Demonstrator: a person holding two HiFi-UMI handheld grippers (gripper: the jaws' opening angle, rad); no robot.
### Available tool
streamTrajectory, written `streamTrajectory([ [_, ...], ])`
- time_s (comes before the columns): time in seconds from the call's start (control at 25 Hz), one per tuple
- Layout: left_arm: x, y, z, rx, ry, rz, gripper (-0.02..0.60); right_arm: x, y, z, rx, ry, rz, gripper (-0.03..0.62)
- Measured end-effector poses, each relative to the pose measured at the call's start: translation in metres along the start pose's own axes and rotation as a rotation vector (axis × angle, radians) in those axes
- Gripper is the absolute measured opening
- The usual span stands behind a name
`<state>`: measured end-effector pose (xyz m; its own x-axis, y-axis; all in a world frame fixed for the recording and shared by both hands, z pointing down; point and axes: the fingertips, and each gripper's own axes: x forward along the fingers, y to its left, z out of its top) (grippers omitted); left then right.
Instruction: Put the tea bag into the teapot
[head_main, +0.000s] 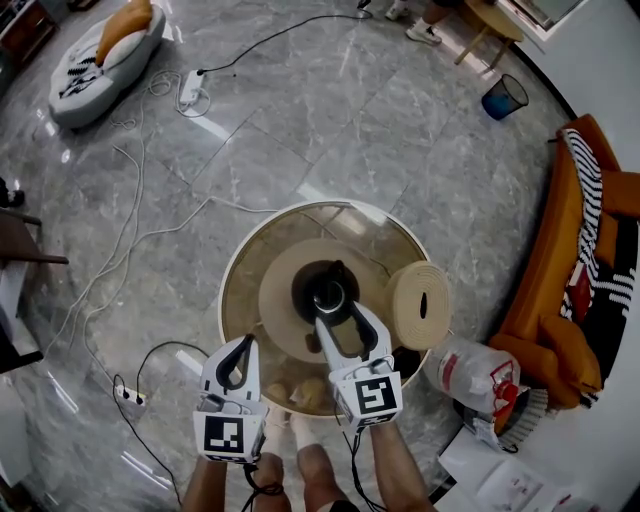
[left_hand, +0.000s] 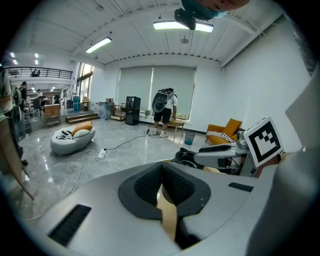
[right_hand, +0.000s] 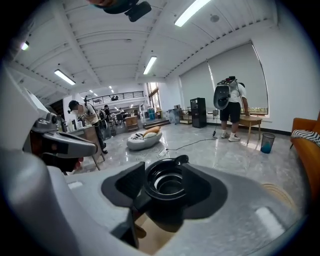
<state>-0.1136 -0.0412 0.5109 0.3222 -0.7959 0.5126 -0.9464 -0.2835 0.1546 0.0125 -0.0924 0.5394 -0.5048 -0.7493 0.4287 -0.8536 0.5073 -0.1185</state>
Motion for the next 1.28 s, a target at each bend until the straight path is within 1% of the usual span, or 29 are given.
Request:
streamTrajectory([
  [0.08, -0.002, 0.000, 0.002, 0.004, -0.004, -0.001, 0.017, -0.002, 0.001, 0.001, 0.002, -0.005, -0.002, 0.238],
  [0.12, -0.004, 0.001, 0.003, 0.018, -0.009, -0.003, 0.017, -0.003, 0.002, 0.002, 0.000, -0.003, -0.001, 0.239],
  [0.2, -0.007, 0.003, 0.004, 0.078, -0.029, -0.014, 0.017, -0.004, 0.005, 0.005, -0.002, -0.002, 0.003, 0.239],
  [0.24, -0.008, 0.003, 0.005, 0.092, -0.035, -0.017, 0.017, -0.005, 0.005, 0.007, -0.003, -0.003, 0.003, 0.239],
  [0.36, -0.013, -0.001, 0.016, 0.030, -0.027, -0.006, 0.017, -0.011, 0.005, 0.014, -0.010, -0.011, -0.005, 0.239],
  [0.64, -0.028, -0.008, 0.045, 0.075, -0.076, -0.018, 0.017, -0.032, 0.009, 0.047, -0.020, -0.061, -0.009, 0.238],
  [0.72, -0.036, -0.012, 0.057, 0.058, -0.084, -0.019, 0.017, -0.041, 0.013, 0.059, -0.023, -0.078, -0.003, 0.238],
  [0.84, -0.050, -0.019, 0.075, 0.068, -0.104, -0.028, 0.017, -0.060, 0.016, 0.079, -0.032, -0.105, -0.009, 0.238],
  [0.92, -0.059, -0.023, 0.088, 0.107, -0.127, -0.037, 0.017, -0.076, 0.016, 0.093, -0.039, -0.130, -0.028, 0.235],
  [1.08, -0.082, -0.035, 0.112, 0.167, -0.170, -0.061, 0.017, -0.114, 0.016, 0.119, -0.048, -0.158, -0.077, 0.205],
  [1.2, -0.106, -0.047, 0.130, 0.145, -0.195, -0.076, 0.017, -0.144, 0.023, 0.135, -0.060, -0.187, -0.105, 0.181],
  [1.24, -0.113, -0.050, 0.134, 0.165, -0.206, -0.085, 0.017, -0.153, 0.026, 0.138, -0.059, -0.192, -0.115, 0.173],
  [1.28, -0.120, -0.052, 0.135, 0.201, -0.218, -0.096, 0.017, -0.163, 0.028, 0.142, -0.057, -0.204, -0.125, 0.167],
])
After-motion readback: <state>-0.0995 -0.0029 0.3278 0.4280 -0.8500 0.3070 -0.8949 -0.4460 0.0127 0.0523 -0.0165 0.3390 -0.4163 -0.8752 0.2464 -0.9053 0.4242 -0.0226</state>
